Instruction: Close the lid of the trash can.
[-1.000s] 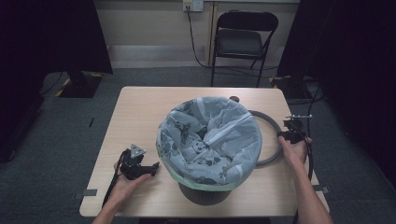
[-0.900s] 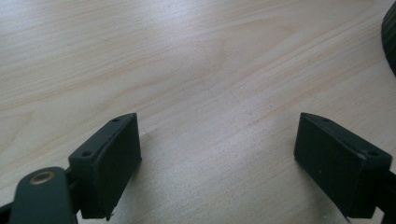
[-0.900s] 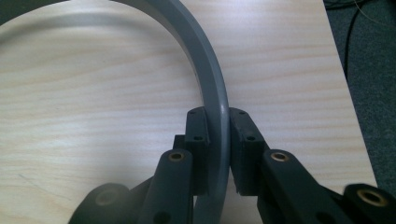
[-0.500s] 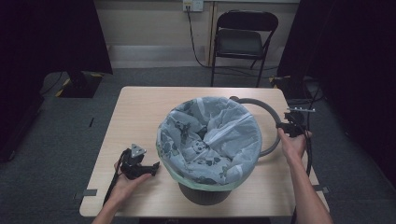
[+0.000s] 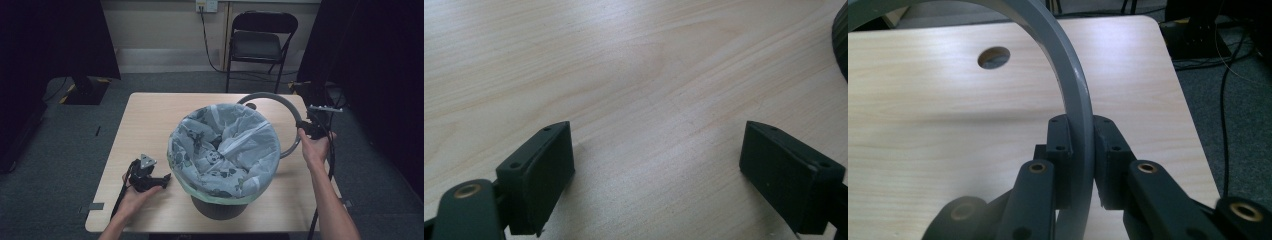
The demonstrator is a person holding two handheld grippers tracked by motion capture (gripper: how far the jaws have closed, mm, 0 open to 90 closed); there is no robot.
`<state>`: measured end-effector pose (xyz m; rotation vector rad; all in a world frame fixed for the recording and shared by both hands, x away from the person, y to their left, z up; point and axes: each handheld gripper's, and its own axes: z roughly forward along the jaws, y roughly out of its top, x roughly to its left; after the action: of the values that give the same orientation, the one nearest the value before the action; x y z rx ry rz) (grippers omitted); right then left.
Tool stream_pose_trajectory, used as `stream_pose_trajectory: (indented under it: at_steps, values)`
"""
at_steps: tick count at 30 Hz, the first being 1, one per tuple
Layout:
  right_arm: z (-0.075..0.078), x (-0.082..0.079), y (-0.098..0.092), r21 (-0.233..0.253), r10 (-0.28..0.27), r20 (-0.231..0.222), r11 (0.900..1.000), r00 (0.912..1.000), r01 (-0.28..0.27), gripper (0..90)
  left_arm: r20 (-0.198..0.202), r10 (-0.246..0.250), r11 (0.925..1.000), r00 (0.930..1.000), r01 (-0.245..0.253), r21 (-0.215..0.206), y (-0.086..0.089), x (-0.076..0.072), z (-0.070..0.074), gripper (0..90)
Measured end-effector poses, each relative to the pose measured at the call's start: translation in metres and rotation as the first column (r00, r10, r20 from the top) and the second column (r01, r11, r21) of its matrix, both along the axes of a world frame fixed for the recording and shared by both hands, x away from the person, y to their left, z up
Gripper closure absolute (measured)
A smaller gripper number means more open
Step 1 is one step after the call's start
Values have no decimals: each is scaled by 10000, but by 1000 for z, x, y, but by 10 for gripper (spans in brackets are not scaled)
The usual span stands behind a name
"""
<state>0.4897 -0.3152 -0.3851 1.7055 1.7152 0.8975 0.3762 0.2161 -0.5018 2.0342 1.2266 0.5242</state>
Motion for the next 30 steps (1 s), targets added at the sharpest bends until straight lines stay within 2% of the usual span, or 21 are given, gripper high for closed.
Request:
stream_pose_trajectory:
  at_steps: [7, 15, 17, 22, 30]
  values:
    - [22, 3, 8, -6, 101, 491, 9999, 9987, -101, 798, 14, -18, 10000, 10000, 18, 45, 0, 0, 0, 135]
    - [38, 6, 19, -72, 239, 837, 9997, 9962, -234, 798, 5, -49, 10000, 10000, 49, 74, 1, 0, 0, 135]
    - [41, 8, 20, 123, 336, 865, 9993, 9957, -348, 798, 15, -60, 10000, 10000, 60, 75, 1, 1, 0, 134]
    - [50, 11, 27, 213, 374, 1085, 9990, 9934, -399, 798, 21, -66, 9999, 10000, 66, 89, 1, 1, 0, 133]
    - [62, 17, 28, 807, 363, 1227, 9957, 9918, -464, 798, 24, -75, 9999, 10000, 75, 95, 1, 1, 0, 133]
